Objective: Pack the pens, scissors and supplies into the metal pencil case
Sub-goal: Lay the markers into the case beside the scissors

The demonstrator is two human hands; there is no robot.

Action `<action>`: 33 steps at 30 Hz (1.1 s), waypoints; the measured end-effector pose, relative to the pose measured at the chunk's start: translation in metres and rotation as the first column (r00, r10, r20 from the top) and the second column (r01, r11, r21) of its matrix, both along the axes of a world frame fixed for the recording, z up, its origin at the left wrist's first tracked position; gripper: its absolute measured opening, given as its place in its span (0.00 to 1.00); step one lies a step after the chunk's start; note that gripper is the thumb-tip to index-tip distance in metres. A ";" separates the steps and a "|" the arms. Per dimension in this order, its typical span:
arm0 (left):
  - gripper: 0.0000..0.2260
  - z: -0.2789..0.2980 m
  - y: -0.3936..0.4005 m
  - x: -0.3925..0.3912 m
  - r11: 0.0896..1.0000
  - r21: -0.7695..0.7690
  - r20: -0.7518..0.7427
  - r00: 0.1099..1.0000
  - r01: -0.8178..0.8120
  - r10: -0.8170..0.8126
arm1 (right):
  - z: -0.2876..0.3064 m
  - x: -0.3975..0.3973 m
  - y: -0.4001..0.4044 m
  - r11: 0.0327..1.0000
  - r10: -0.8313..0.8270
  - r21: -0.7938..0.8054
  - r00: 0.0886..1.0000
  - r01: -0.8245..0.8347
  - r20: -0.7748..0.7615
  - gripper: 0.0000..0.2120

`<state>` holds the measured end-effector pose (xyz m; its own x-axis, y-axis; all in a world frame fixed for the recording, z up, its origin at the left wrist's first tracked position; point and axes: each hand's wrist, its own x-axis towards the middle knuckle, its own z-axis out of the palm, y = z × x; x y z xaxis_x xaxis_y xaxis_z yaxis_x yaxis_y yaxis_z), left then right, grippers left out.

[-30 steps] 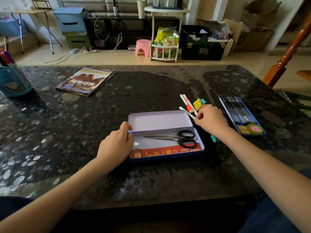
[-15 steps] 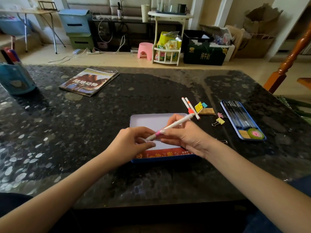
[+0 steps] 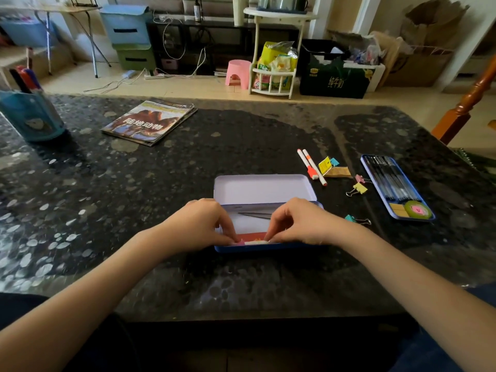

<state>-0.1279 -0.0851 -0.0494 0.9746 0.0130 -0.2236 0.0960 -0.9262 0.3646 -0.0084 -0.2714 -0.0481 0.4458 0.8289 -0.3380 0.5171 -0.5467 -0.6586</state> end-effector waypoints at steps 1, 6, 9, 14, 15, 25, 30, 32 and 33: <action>0.06 0.001 0.001 0.000 1.000 -0.018 -0.003 1.000 0.011 -0.011 | -0.002 -0.001 0.001 1.000 0.002 0.010 1.000 -0.002 -0.013 0.05; 0.06 0.000 0.004 0.001 0.997 -0.071 -0.052 0.998 0.021 -0.025 | -0.004 0.000 0.001 1.000 0.022 -0.001 0.999 -0.022 -0.043 0.06; 0.06 -0.002 0.007 0.003 0.997 -0.079 -0.048 0.999 0.001 -0.005 | 0.000 0.005 -0.001 0.998 0.054 -0.008 0.998 -0.055 -0.028 0.07; 0.05 0.001 0.009 0.003 0.990 -0.120 0.094 0.991 -0.079 0.090 | 0.000 0.046 -0.009 0.925 -0.328 0.290 0.902 0.247 0.279 0.08; 0.05 0.001 0.010 0.003 0.991 -0.108 0.122 0.988 -0.085 0.098 | -0.003 0.060 -0.012 0.880 -0.439 0.356 0.826 0.316 0.352 0.08; 0.04 0.002 0.011 0.000 0.991 -0.059 0.107 0.986 -0.123 0.128 | -0.031 0.115 -0.014 0.820 -0.528 0.180 0.594 0.544 0.607 0.08; 0.05 0.003 0.008 0.000 0.991 -0.059 0.138 0.982 -0.122 0.130 | -0.029 0.107 -0.007 0.720 -0.644 0.251 0.486 0.648 0.591 0.07; 0.05 0.004 0.009 -0.001 0.988 -0.078 0.179 0.973 -0.136 0.149 | -0.021 0.100 -0.008 0.675 -0.724 0.337 0.501 0.656 0.474 0.08; 0.05 0.004 0.010 -0.001 0.982 -0.102 0.214 0.961 -0.156 0.175 | -0.017 0.094 -0.009 0.667 -0.742 0.374 0.531 0.644 0.409 0.07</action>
